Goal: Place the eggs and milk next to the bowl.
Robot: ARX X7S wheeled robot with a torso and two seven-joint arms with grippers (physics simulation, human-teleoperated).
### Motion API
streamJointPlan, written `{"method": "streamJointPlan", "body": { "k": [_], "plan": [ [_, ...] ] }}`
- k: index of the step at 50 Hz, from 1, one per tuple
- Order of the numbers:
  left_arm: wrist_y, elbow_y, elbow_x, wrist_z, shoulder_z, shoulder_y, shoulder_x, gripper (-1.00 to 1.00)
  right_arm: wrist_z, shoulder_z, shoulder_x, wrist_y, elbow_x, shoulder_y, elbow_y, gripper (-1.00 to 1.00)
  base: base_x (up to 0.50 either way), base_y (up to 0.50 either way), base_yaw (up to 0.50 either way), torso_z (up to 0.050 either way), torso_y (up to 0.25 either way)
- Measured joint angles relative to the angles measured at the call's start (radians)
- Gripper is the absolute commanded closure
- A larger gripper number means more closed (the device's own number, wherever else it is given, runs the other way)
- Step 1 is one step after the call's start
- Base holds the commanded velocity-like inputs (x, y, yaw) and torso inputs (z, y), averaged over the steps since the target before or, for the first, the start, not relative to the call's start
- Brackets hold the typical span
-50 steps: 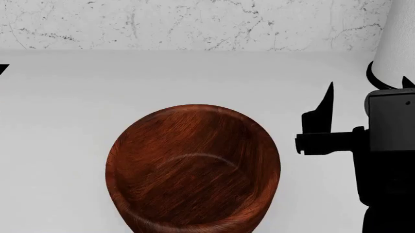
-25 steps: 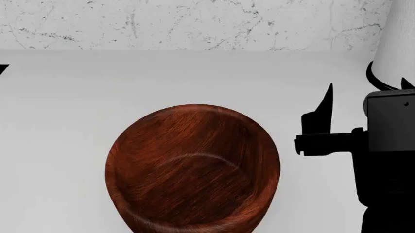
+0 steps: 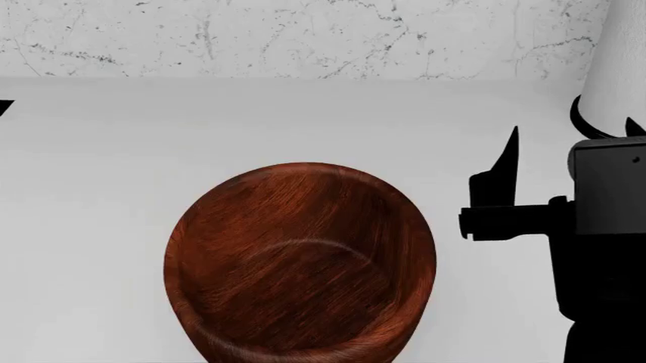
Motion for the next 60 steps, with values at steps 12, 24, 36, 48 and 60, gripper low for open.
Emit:
{"method": "streamJointPlan", "body": {
  "k": [12,24,36,48,60],
  "plan": [
    [-0.017,0.072,-0.037,0.040,-0.011,-0.037,-0.032,1.00,0.002,0.012,0.005,-0.002,0.008,-0.009,-0.010,-1.00,0.00,0.00,0.00,0.000,0.000],
    [-0.054,0.184,-0.096,0.067,-0.021,-0.073,-0.064,1.00,0.005,0.021,0.008,0.000,0.016,-0.016,-0.023,-1.00,0.00,0.00,0.00,0.000,0.000],
    [-0.114,0.255,-0.089,0.122,0.071,-0.196,-0.065,1.00,0.010,0.036,0.013,0.002,0.025,-0.030,-0.039,-1.00,0.00,0.00,0.00,0.000,0.000],
    [-0.123,0.247,-0.012,0.215,0.209,-0.332,-0.024,1.00,0.013,0.050,0.017,-0.001,0.031,-0.044,-0.048,-1.00,0.00,0.00,0.00,0.000,0.000],
    [-0.125,0.225,0.068,0.287,0.332,-0.442,0.028,1.00,0.015,0.057,0.020,-0.005,0.035,-0.052,-0.050,-1.00,0.00,0.00,0.00,0.000,0.000]
  ]
}}
